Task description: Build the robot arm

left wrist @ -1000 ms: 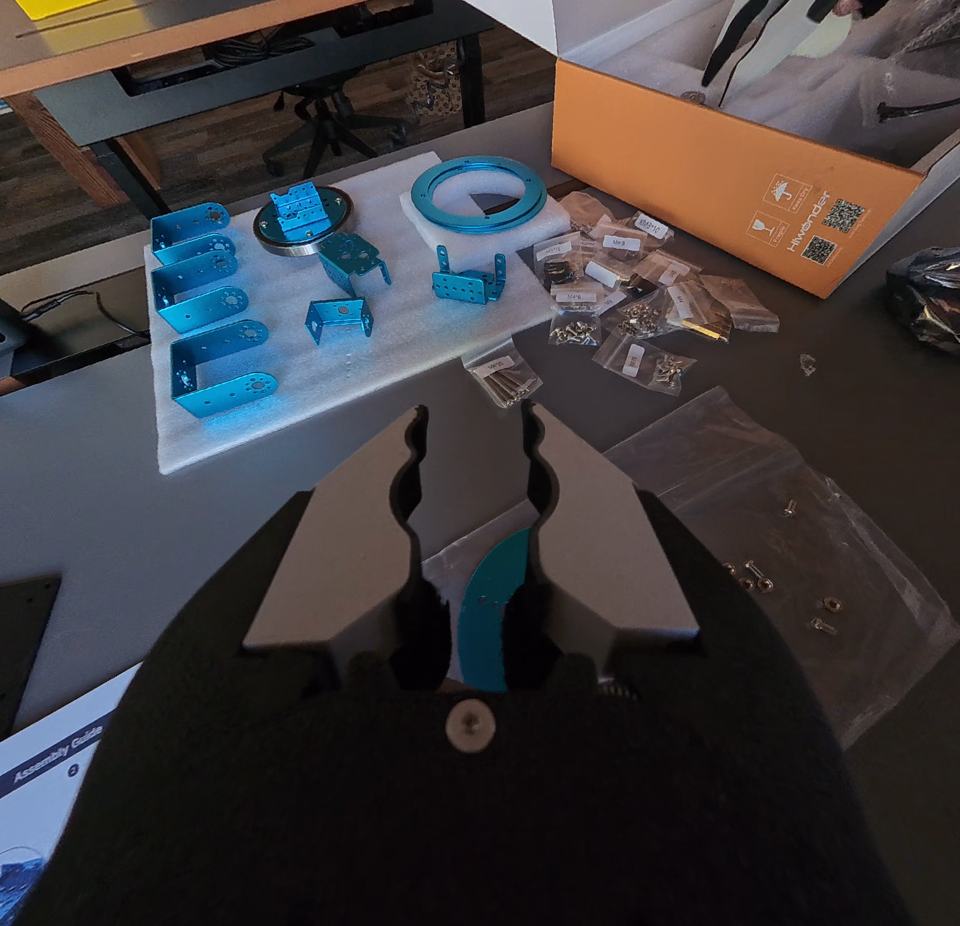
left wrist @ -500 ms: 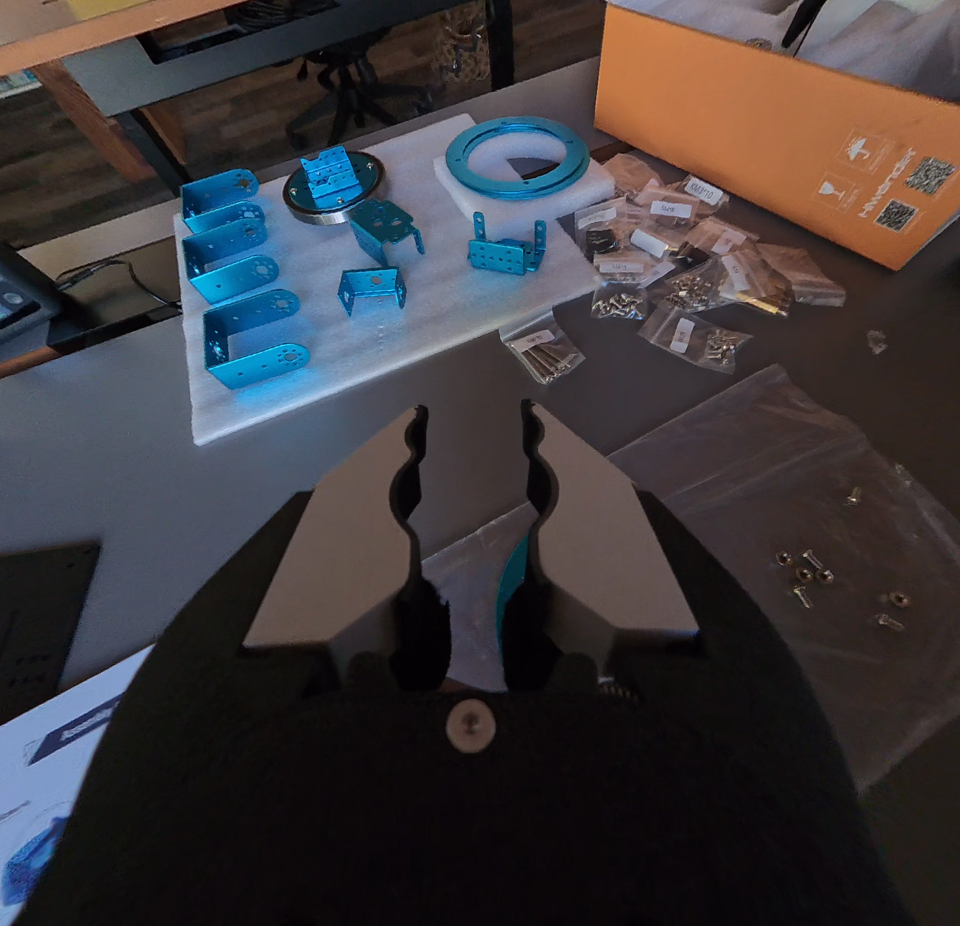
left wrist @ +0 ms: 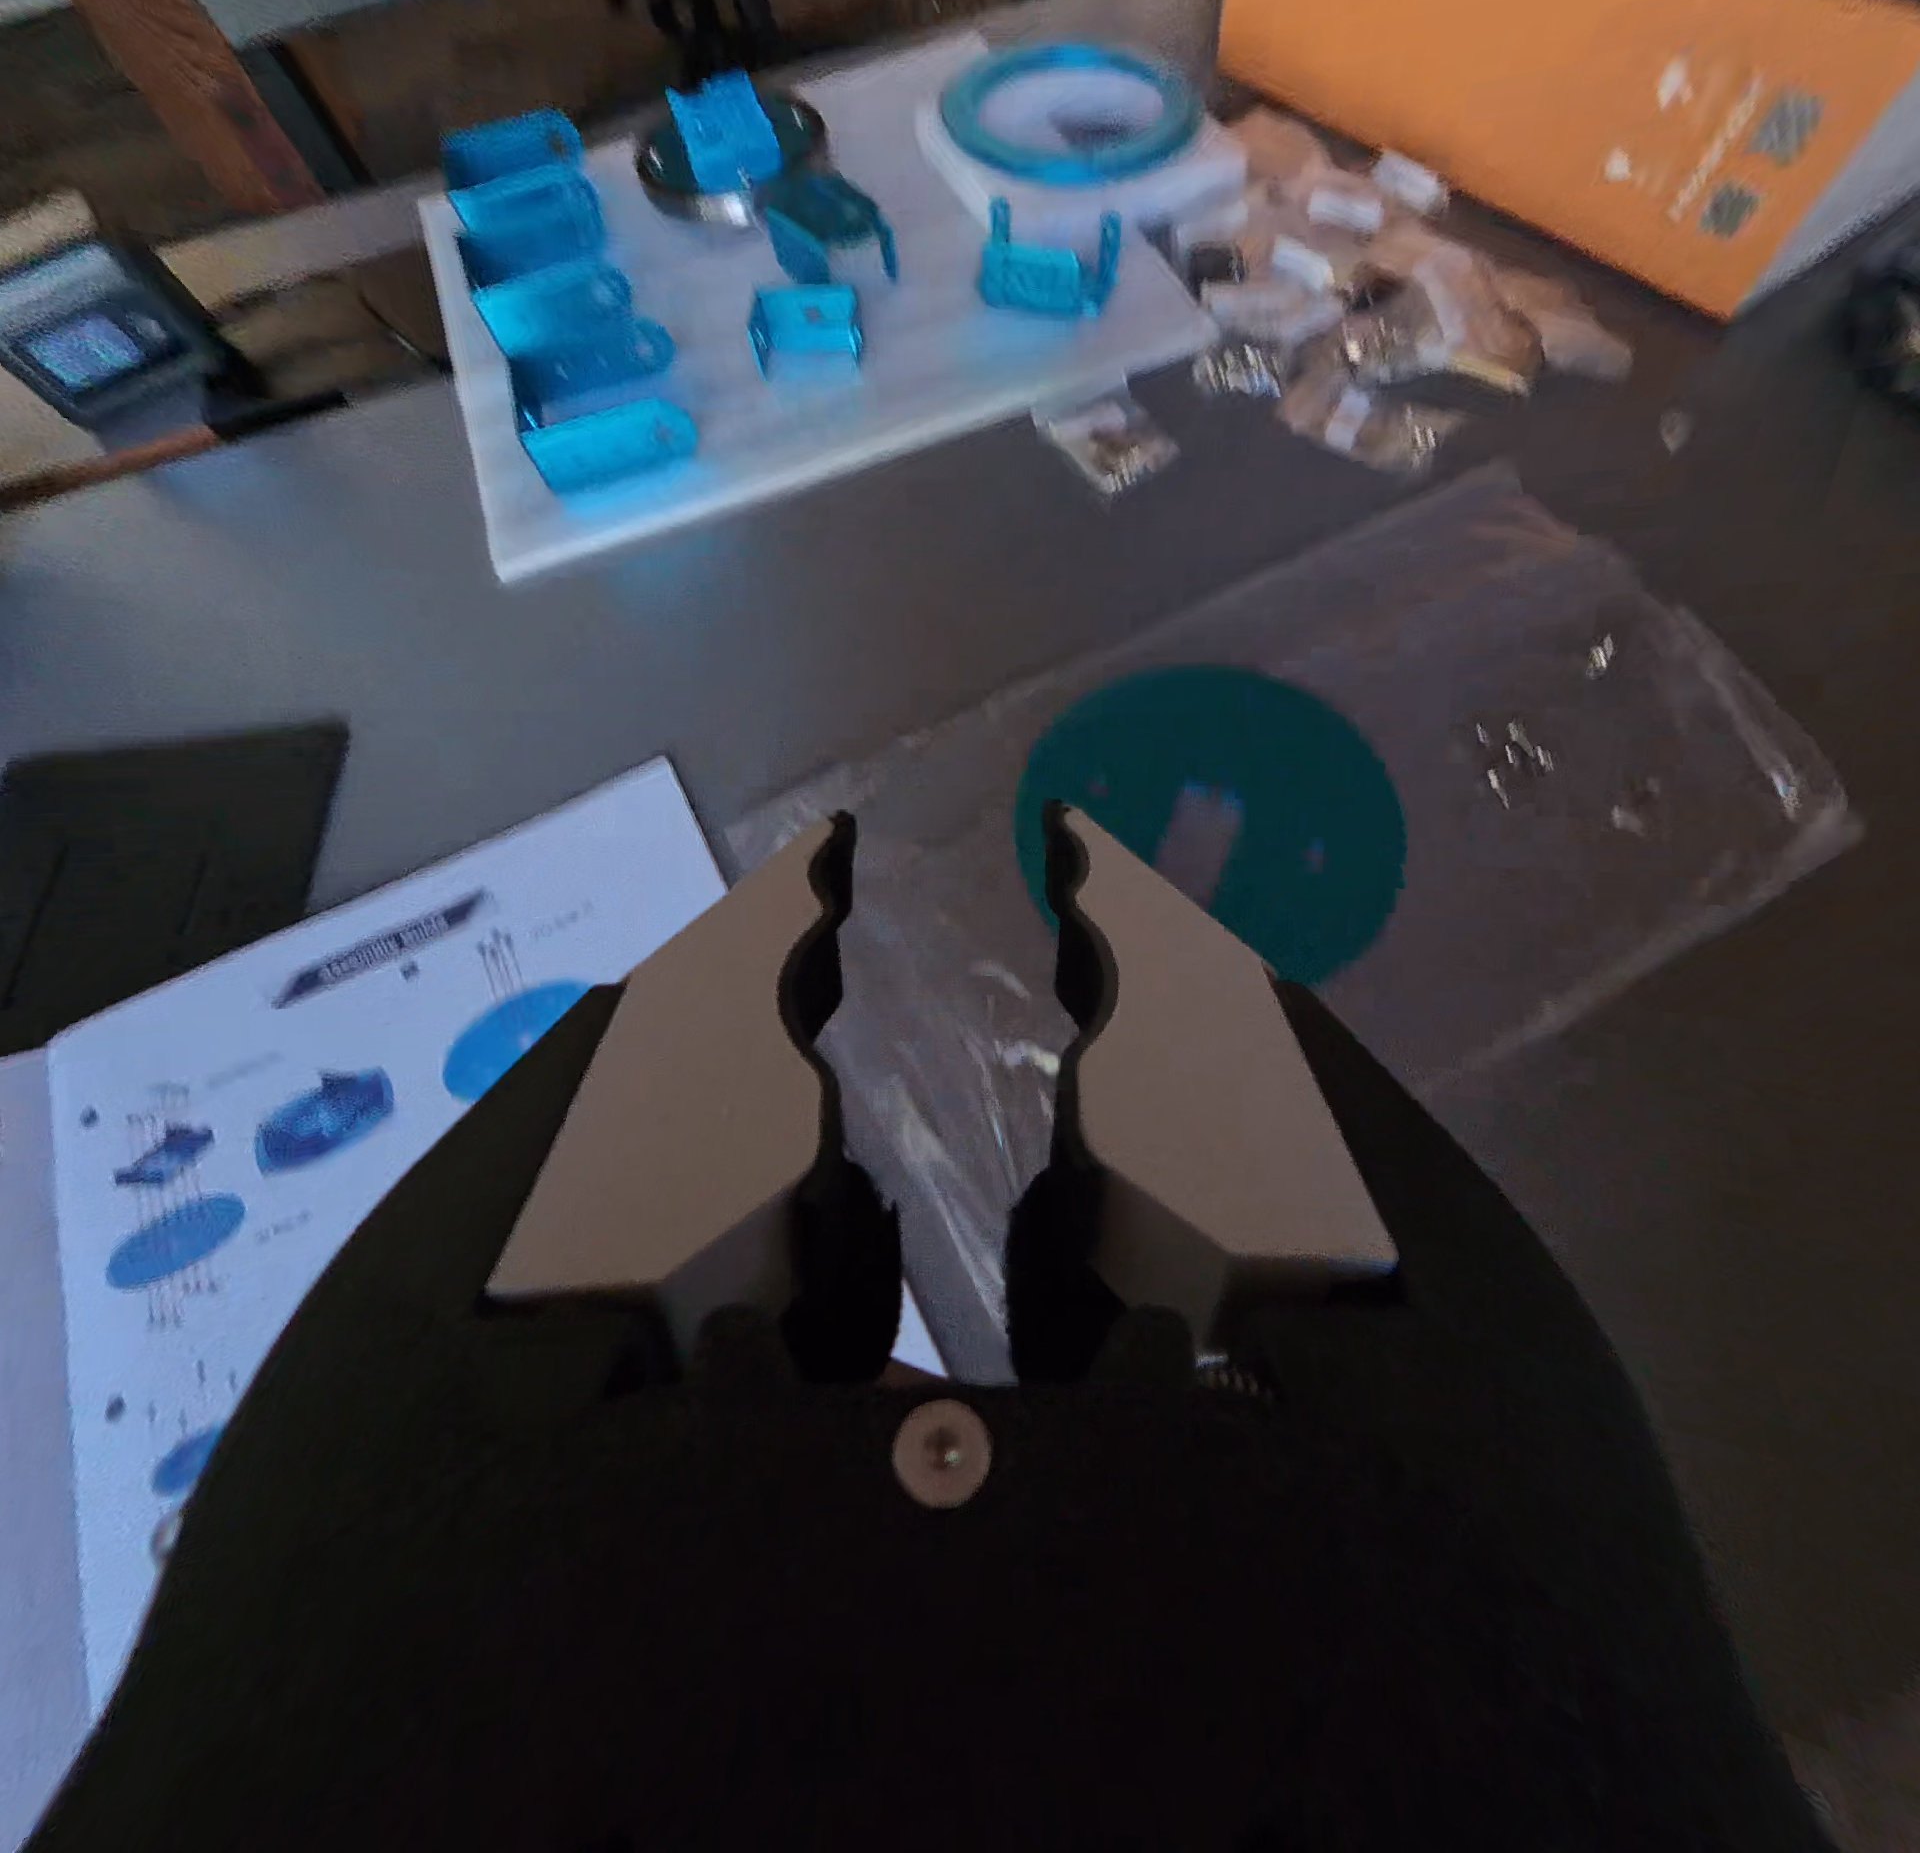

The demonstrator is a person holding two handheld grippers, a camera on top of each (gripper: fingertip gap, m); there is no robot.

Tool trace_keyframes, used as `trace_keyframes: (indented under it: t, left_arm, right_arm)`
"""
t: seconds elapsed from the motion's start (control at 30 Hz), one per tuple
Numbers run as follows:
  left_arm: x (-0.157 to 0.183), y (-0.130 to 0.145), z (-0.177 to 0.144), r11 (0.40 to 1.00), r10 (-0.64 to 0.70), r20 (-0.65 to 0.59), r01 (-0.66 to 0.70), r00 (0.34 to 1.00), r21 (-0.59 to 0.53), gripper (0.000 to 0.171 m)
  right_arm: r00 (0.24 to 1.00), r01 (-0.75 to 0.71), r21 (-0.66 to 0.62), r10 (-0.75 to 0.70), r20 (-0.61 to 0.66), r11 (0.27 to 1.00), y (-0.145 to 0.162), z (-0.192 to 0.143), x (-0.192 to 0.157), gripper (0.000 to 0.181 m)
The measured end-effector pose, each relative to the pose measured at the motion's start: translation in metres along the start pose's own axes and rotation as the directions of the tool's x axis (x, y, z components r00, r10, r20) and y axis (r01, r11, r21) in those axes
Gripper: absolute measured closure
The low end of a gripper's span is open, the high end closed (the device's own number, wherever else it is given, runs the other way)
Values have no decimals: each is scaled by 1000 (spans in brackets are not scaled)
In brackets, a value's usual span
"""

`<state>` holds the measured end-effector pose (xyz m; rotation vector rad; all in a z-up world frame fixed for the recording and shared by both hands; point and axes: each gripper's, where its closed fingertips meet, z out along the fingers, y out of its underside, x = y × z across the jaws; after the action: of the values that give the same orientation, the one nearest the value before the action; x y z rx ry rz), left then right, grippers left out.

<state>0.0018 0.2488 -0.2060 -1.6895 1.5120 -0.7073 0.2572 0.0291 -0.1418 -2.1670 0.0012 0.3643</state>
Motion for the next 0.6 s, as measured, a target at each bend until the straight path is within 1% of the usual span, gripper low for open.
trace_keyframes:
  t: [0.03, 0.07, 0.1, 0.13, 0.23, 0.3, 0.4, 0.5, 0.6]
  left_arm:
    - [4, 15, -7, 1000, 7, -6, -7, 1000, -19, 135]
    - [8, 28, -12, 1000, 7, -10, -7, 1000, -31, 135]
    - [14, 41, -18, 999, 0, -23, -1, 1000, -43, 135]
    - [20, 52, -23, 999, -12, -41, 10, 999, -50, 135]
    - [32, 75, -40, 998, -51, -79, 48, 996, -39, 135]
    - [31, 89, -55, 998, -52, -84, 49, 995, -33, 135]
    - [10, 108, -80, 999, -43, -37, 43, 998, -15, 135]
    - [-14, 124, -100, 997, -80, -10, 80, 997, 6, 135]
    - [-35, 141, -115, 994, -107, 16, 106, 994, 20, 135]
  right_arm:
    - [999, -22, 53, 20, 47, 998, 8, 8, -30, 134]
    - [996, -42, 80, 36, 79, 996, 18, 17, -57, 132]
    - [994, -64, 104, 54, 99, 992, 29, 28, -80, 134]
    - [991, -75, 124, 60, 116, 989, 41, 41, -102, 130]
    - [993, -81, 158, 66, 94, 984, 70, 79, -148, 131]
    - [993, -98, 211, 82, 83, 972, 72, 98, -171, 132]
    - [992, -114, 275, 96, 79, 955, 67, 121, -195, 135]
    - [991, -114, 293, 89, 97, 949, 68, 147, -214, 141]
    - [987, -122, 274, 86, 139, 954, 70, 174, -230, 143]
